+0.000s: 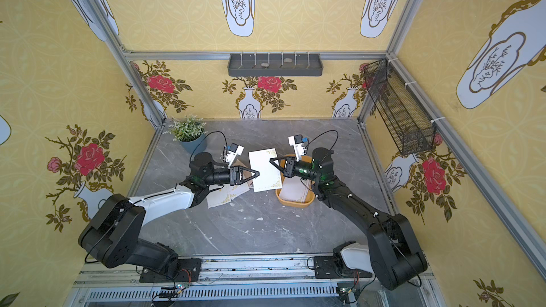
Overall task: Take out the stationery paper from the storage box
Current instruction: Pick up the stationery paper from the storage box, then place the stationery paper at the center of the board.
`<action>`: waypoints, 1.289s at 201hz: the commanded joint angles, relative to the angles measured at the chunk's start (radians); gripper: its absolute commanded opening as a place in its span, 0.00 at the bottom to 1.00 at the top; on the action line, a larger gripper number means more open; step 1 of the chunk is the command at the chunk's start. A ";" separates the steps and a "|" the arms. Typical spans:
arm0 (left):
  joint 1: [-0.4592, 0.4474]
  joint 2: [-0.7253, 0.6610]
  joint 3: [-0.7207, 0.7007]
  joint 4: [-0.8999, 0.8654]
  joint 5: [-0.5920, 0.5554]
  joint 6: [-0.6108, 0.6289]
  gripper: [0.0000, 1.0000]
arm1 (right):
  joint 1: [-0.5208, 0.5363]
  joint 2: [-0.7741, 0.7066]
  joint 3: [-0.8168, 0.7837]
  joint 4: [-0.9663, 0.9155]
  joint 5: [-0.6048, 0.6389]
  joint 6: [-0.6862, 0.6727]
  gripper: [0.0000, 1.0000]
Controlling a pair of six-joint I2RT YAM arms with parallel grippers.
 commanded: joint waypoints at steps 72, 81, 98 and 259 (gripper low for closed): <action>0.002 -0.043 -0.011 -0.082 -0.031 0.073 0.00 | 0.012 -0.006 -0.007 -0.009 0.007 -0.003 0.65; 0.002 -0.055 -0.013 -0.109 -0.049 0.088 0.00 | 0.012 -0.001 -0.002 -0.020 0.007 -0.005 0.79; 0.009 -0.084 -0.013 -0.185 -0.090 0.129 0.00 | 0.012 0.000 0.002 -0.036 0.010 -0.011 0.82; 0.305 0.236 0.036 -0.381 -0.332 0.063 0.00 | 0.014 -0.022 0.023 -0.219 0.124 -0.103 0.87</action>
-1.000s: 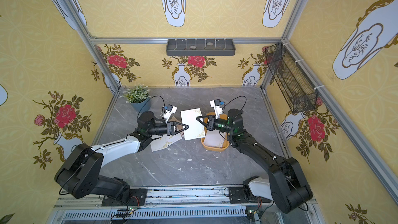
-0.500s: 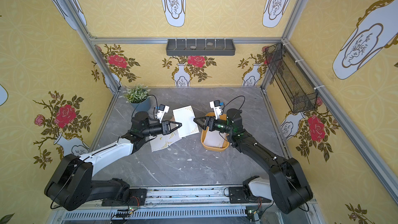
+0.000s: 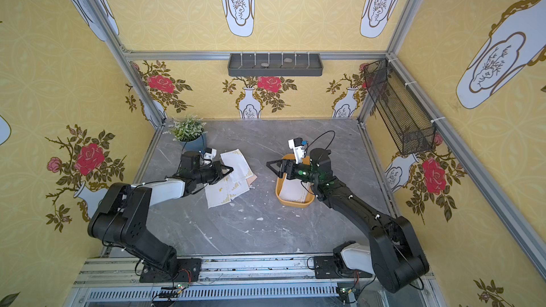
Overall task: Take out the stationery paper from the storage box
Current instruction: Place the stationery paper at the center of the board.
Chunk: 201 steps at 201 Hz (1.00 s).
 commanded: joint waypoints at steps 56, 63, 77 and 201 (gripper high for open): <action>0.001 0.077 0.012 -0.093 -0.151 0.002 0.42 | 0.002 -0.004 0.010 -0.111 0.117 -0.061 0.88; 0.001 0.066 0.012 -0.114 -0.169 0.011 0.48 | 0.002 -0.002 0.015 -0.124 0.133 -0.067 0.88; 0.001 0.028 0.009 -0.160 -0.211 0.033 0.55 | 0.007 -0.004 0.025 -0.167 0.187 -0.080 0.87; -0.156 -0.607 -0.167 -0.235 -0.607 0.250 0.78 | 0.174 0.220 0.229 -0.774 1.110 0.153 0.63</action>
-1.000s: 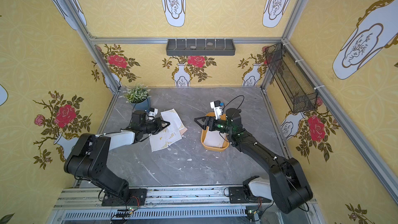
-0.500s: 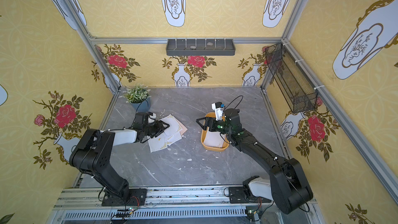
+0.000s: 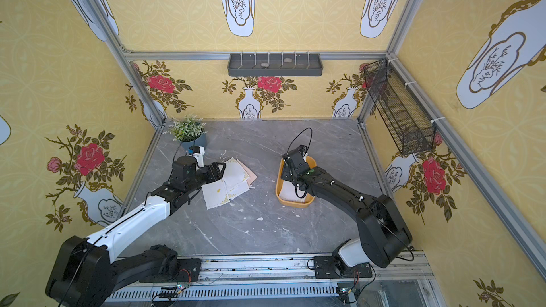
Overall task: Take out the stationery paper from the storage box
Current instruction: Place the stationery paper at the center of the board, then pick up the stationery paper from the storage box.
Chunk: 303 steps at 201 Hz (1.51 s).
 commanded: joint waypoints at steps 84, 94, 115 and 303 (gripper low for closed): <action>-0.003 -0.024 -0.066 0.078 0.020 0.031 0.74 | -0.070 0.107 -0.007 -0.085 0.046 0.109 0.50; -0.003 -0.017 -0.067 0.085 0.024 0.027 0.74 | -0.077 0.112 -0.014 -0.083 0.040 0.111 0.50; -0.003 -0.006 -0.069 0.094 0.025 0.023 0.73 | -0.086 0.115 -0.028 -0.067 0.025 0.105 0.50; -0.003 0.008 -0.070 0.094 0.032 0.024 0.63 | -0.097 0.127 -0.043 0.039 -0.040 0.062 0.01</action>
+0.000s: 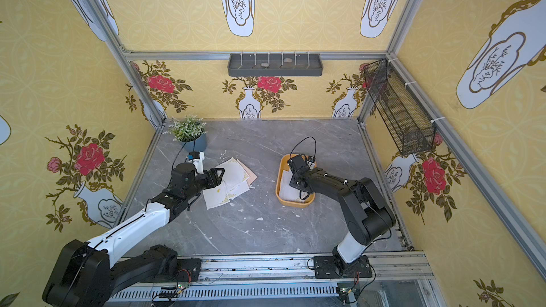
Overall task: Take out the stationery paper from the storage box
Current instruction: Pick up the stationery paper from the storage box.
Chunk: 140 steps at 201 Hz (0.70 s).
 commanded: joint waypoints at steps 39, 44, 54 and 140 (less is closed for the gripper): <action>0.000 -0.002 -0.005 0.018 0.019 -0.002 0.60 | 0.004 -0.090 0.006 0.022 0.012 -0.011 0.00; 0.000 -0.001 -0.005 0.020 0.021 -0.003 0.60 | 0.005 -0.096 0.005 0.021 0.012 -0.013 0.00; 0.000 0.002 -0.007 0.027 0.029 -0.005 0.59 | 0.006 -0.110 0.006 0.017 0.014 -0.015 0.00; 0.002 0.215 0.029 0.433 0.581 -0.156 0.62 | 0.012 -0.318 0.017 -0.011 -0.016 -0.087 0.00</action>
